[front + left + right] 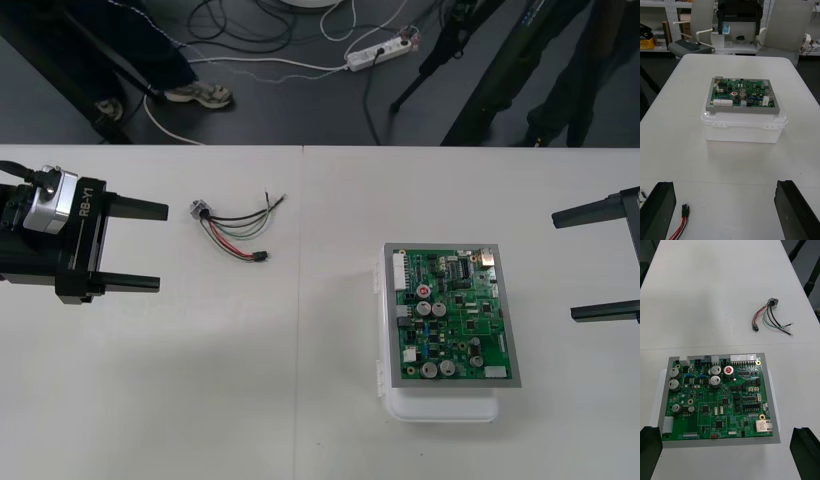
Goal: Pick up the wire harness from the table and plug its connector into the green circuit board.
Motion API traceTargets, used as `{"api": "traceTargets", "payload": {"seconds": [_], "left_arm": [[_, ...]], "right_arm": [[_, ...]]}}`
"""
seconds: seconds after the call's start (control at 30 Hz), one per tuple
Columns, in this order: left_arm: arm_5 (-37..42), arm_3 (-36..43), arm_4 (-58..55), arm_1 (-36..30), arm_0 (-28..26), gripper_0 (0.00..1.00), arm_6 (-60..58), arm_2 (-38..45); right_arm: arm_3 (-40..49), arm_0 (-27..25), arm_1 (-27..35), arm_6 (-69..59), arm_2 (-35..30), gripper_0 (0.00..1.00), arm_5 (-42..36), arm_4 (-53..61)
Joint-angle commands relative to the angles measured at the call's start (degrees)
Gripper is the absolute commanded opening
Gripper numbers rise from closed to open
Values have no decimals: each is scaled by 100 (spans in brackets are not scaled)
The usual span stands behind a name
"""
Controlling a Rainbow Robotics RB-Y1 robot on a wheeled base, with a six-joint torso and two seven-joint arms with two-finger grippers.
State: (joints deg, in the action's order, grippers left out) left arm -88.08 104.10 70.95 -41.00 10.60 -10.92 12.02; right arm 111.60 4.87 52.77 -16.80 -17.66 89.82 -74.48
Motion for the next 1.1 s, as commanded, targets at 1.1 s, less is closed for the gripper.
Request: {"api": "traceTargets", "payload": {"seconds": [1.1], "left_arm": [[-192,181,16,-233,-94,77,-200,160]], "right_arm": [[142,-56,-30,195,8,100,18,-23]]}}
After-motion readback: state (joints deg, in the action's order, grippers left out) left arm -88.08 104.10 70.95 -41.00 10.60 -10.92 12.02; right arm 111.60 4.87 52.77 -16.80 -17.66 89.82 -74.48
